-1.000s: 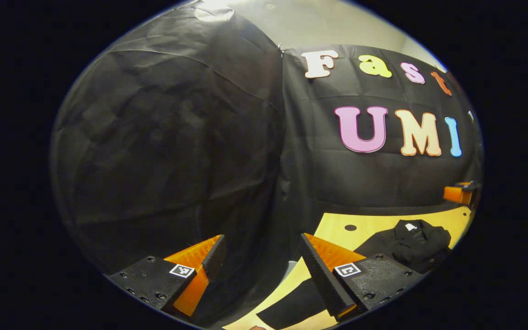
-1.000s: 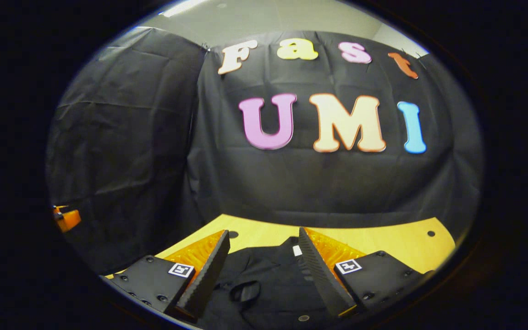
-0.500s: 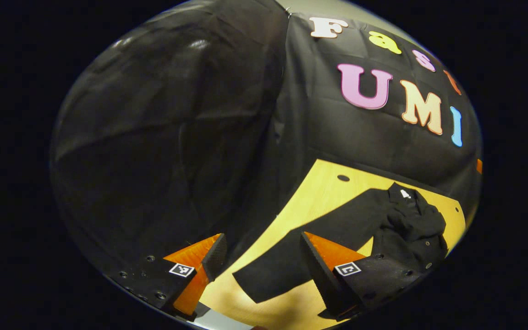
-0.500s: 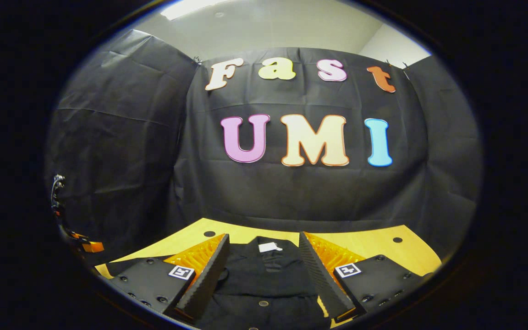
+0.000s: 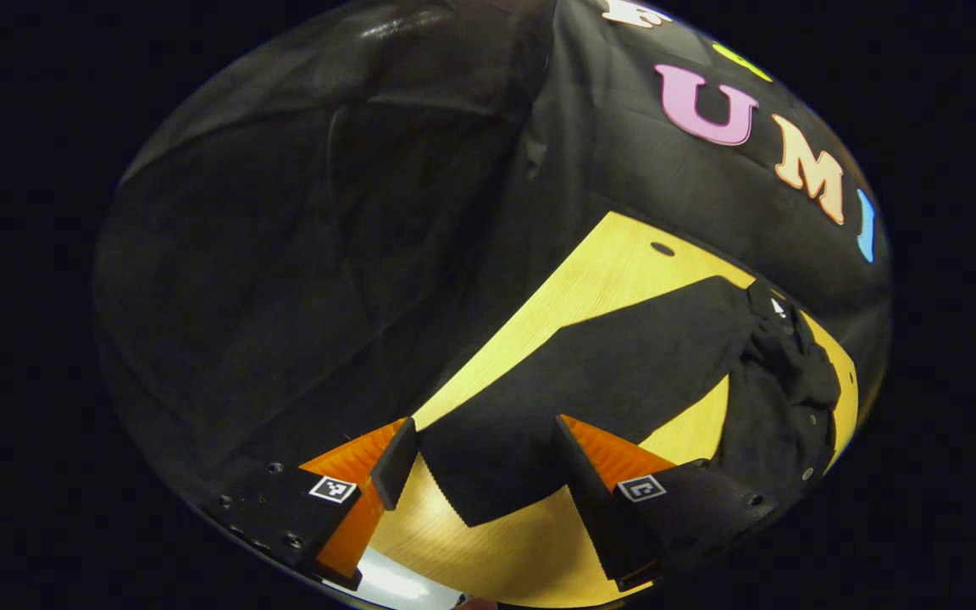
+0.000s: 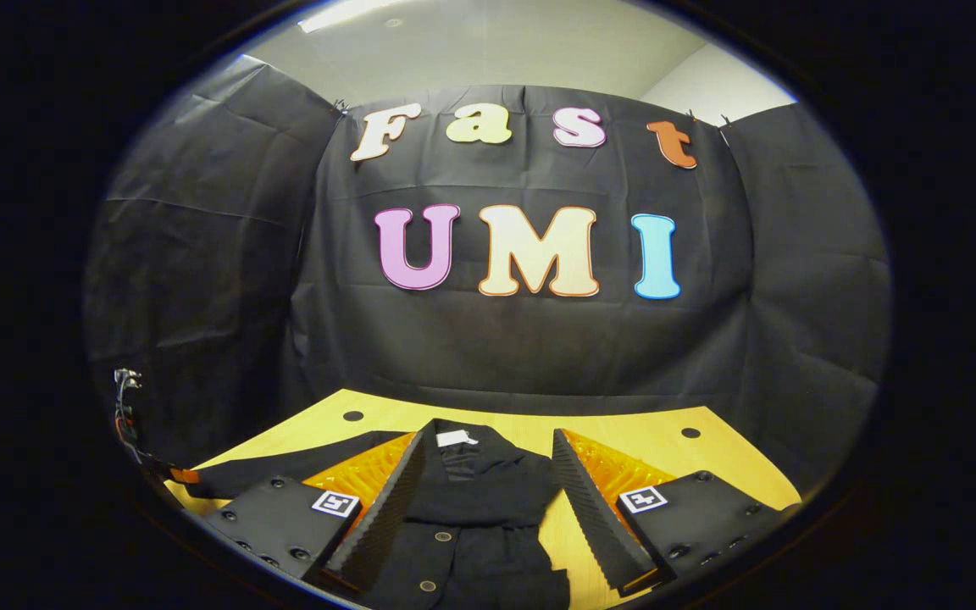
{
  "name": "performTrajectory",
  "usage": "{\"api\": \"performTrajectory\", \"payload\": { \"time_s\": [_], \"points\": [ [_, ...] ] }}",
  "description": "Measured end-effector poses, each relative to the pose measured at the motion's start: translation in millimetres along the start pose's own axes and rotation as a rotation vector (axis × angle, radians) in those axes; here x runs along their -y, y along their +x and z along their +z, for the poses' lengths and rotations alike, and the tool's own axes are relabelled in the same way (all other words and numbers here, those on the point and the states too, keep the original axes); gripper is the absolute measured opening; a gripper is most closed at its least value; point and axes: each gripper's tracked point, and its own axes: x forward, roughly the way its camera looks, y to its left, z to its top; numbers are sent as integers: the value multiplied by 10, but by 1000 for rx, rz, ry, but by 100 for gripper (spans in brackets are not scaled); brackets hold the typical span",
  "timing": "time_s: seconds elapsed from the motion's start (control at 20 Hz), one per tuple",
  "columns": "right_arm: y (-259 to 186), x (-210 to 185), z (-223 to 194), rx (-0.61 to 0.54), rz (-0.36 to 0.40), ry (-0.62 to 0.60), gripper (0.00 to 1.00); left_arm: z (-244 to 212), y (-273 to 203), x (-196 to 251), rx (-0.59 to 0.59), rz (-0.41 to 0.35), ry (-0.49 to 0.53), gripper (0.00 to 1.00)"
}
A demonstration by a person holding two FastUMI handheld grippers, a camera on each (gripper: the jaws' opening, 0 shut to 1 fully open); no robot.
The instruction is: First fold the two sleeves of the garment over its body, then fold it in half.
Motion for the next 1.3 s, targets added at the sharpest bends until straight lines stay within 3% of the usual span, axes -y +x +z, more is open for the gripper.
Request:
{"api": "performTrajectory", "payload": {
  "time_s": [0.15, 0.35, 0.45, 0.6, 0.65, 0.7, 0.8, 0.95, 1.3],
  "points": [
    [-85, 128, 8, 3, -20, -6, 94, -148, 41, 12, -42, 17, -23, 95],
    [-208, 319, 23, 12, -46, -1, 94, -203, 98, 11, -45, 45, 54, 95],
    [-270, 414, -4, 13, -57, 4, 94, -167, 92, 91, -29, 24, 96, 79],
    [-360, 555, -22, 15, -76, 11, 94, -192, 98, 207, -32, 7, 84, 38],
    [-390, 594, -29, 17, -81, 17, 94, -192, 81, 251, -29, -1, 71, 29],
    [-411, 625, -19, 22, -86, 23, 94, -188, 101, 253, -25, -5, 60, 12],
    [-454, 690, -5, 29, -98, 33, 94, -179, 92, 218, -24, -14, 46, 0],
    [-442, 707, -28, 26, -100, 40, 94, -68, 45, 296, -35, -38, 1, 0],
    [-413, 567, -75, 11, -81, 37, 95, 1045, -189, 918, 188, -199, 93, 0]
  ]
}}
